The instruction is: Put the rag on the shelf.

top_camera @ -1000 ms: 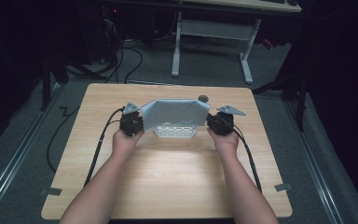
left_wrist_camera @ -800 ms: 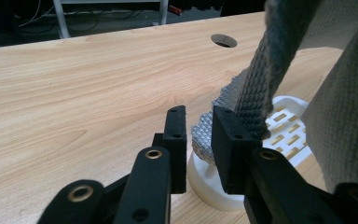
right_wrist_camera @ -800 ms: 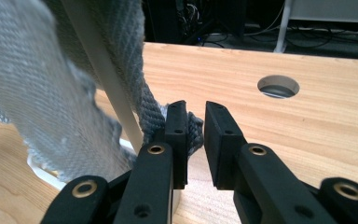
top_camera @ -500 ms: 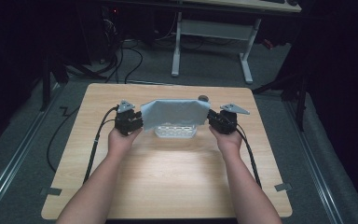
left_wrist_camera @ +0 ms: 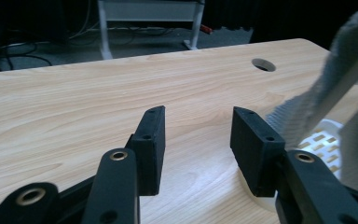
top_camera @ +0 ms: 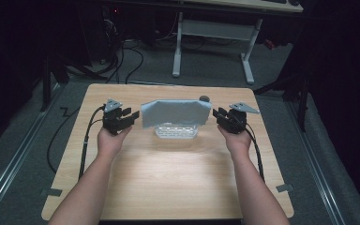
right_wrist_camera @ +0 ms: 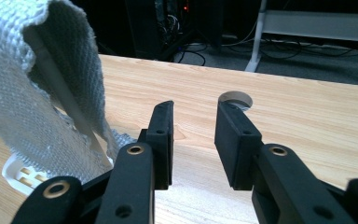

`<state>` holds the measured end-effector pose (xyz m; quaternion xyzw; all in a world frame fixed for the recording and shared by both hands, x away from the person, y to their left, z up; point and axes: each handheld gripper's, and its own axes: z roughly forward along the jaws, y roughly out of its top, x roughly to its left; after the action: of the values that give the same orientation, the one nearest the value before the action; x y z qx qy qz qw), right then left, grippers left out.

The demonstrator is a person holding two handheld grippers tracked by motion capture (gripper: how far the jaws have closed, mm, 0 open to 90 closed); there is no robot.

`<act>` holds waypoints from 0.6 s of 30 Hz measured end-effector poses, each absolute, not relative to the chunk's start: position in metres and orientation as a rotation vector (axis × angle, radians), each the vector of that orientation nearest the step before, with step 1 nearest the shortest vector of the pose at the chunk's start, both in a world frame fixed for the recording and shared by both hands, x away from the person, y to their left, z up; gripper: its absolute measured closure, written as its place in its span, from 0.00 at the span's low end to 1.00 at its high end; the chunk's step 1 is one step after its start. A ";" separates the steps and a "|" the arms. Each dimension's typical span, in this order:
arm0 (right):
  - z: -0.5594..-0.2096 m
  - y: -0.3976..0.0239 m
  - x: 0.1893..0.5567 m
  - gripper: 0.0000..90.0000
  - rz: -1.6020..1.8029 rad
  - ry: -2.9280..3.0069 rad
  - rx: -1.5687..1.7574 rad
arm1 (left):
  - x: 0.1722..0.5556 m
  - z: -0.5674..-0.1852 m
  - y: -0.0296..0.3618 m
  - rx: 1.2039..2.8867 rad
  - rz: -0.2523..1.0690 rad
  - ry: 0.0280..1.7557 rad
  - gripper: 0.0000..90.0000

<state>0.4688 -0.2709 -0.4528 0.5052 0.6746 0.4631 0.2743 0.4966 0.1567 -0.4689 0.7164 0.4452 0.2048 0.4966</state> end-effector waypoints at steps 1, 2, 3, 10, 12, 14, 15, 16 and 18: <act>-0.452 -0.271 0.468 0.75 1.244 1.811 1.360 | 0.496 -0.469 0.159 1.732 0.497 1.083 0.62; -0.452 -0.272 0.468 0.75 1.238 1.811 1.360 | 0.496 -0.469 0.161 1.727 0.496 1.088 0.61; -0.452 -0.272 0.468 0.74 1.236 1.810 1.362 | 0.496 -0.469 0.163 1.727 0.501 1.091 0.61; -0.450 -0.272 0.466 0.74 1.230 1.804 1.352 | 0.493 -0.467 0.170 1.724 0.511 1.098 0.61; -0.449 -0.272 0.465 0.73 1.226 1.807 1.352 | 0.491 -0.466 0.171 1.726 0.523 1.101 0.61; -0.449 -0.271 0.463 0.71 1.218 1.817 1.339 | 0.486 -0.466 0.172 1.720 0.548 1.117 0.60; -0.449 -0.270 0.460 0.70 1.212 1.818 1.340 | 0.483 -0.467 0.174 1.715 0.552 1.120 0.60; -0.448 -0.270 0.459 0.70 1.209 1.820 1.327 | 0.481 -0.467 0.175 1.718 0.557 1.129 0.59; -0.447 -0.269 0.454 0.69 1.211 1.824 1.310 | 0.476 -0.467 0.178 1.717 0.555 1.132 0.58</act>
<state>0.4540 -0.2689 -0.4473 0.4911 0.6841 0.4542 0.2907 0.4755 0.1778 -0.4672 0.7050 0.4651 0.2278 0.4845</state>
